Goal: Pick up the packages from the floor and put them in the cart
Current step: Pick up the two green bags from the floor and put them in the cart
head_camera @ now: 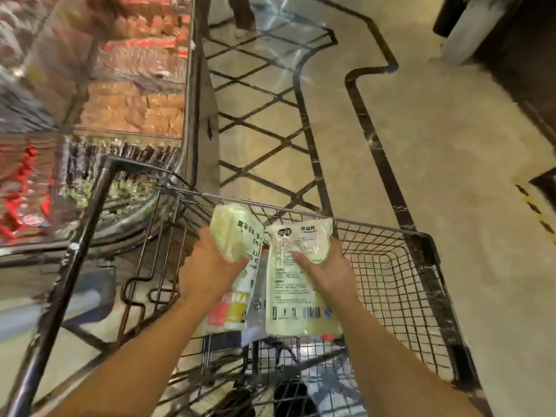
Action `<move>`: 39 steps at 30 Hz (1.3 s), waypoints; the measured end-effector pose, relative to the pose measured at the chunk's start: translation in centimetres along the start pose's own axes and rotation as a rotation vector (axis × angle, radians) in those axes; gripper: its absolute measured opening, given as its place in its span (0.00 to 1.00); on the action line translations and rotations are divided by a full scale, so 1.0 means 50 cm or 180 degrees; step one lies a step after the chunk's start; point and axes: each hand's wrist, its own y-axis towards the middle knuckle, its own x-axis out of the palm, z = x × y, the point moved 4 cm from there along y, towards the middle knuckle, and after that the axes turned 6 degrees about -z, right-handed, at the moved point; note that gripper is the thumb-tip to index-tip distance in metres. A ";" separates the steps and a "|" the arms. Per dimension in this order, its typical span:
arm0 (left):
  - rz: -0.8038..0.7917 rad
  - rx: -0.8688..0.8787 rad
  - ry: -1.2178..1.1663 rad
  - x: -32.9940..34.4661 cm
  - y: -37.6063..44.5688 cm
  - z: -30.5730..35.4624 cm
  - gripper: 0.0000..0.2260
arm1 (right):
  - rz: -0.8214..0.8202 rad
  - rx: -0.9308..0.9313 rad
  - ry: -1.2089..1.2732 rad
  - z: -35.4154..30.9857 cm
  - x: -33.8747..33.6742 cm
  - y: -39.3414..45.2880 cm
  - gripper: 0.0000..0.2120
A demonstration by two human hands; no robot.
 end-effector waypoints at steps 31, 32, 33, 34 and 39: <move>-0.0220 0.0428 0.2675 -0.012 0.038 -0.002 0.31 | -0.0909 -0.0503 -0.1741 -0.108 0.104 0.115 0.41; -0.0126 0.0430 0.2694 -0.041 0.026 -0.005 0.32 | -0.0867 -0.0707 -0.1866 -0.133 0.103 0.105 0.40; -0.0044 0.0398 0.2679 -0.073 0.013 -0.010 0.32 | -0.0815 -0.0921 -0.1939 -0.161 0.103 0.094 0.39; 0.0030 0.0337 0.2652 -0.107 -0.002 -0.021 0.31 | -0.0748 -0.1133 -0.1990 -0.193 0.103 0.081 0.38; 0.0616 -0.0114 0.2575 -0.308 -0.097 -0.105 0.31 | -0.0554 -0.2077 -0.2209 -0.378 0.126 -0.028 0.36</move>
